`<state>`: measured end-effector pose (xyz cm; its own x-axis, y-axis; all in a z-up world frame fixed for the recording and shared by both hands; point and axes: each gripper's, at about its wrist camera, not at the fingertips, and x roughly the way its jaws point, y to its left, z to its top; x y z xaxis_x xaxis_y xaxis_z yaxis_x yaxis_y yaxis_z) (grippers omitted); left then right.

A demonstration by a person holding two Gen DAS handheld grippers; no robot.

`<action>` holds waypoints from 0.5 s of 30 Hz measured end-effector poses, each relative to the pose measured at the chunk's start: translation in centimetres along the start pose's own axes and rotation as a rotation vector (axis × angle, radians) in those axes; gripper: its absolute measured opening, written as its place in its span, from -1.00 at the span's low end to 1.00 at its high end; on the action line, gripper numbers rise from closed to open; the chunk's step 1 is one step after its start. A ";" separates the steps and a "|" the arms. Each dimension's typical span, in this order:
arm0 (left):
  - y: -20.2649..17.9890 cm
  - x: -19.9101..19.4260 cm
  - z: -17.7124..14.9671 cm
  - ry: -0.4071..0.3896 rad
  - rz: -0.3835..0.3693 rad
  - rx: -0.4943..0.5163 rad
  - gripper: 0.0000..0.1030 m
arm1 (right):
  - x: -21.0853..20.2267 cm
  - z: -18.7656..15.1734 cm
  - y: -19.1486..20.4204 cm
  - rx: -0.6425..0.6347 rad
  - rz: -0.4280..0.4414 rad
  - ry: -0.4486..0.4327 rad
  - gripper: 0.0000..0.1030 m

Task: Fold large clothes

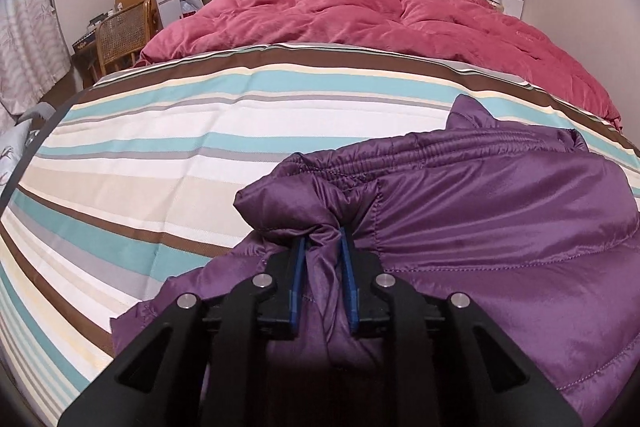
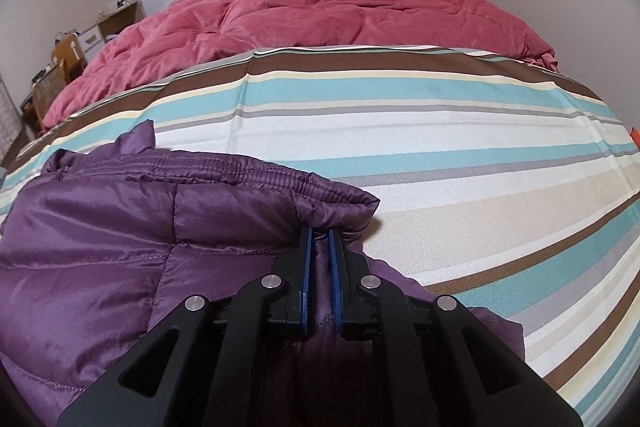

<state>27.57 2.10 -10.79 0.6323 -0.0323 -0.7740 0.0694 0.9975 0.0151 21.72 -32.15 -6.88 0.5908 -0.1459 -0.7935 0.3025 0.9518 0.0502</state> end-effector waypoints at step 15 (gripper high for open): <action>-6.9 -8.4 1.4 -0.167 -0.048 -0.030 0.83 | -7.8 0.5 9.5 -0.144 0.172 -0.100 -0.83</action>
<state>22.85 -4.56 -3.55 0.7485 -0.0870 -0.6574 0.0805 0.9959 -0.0402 20.34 -22.10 0.04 0.6974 0.0025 -0.7167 0.0858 0.9925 0.0869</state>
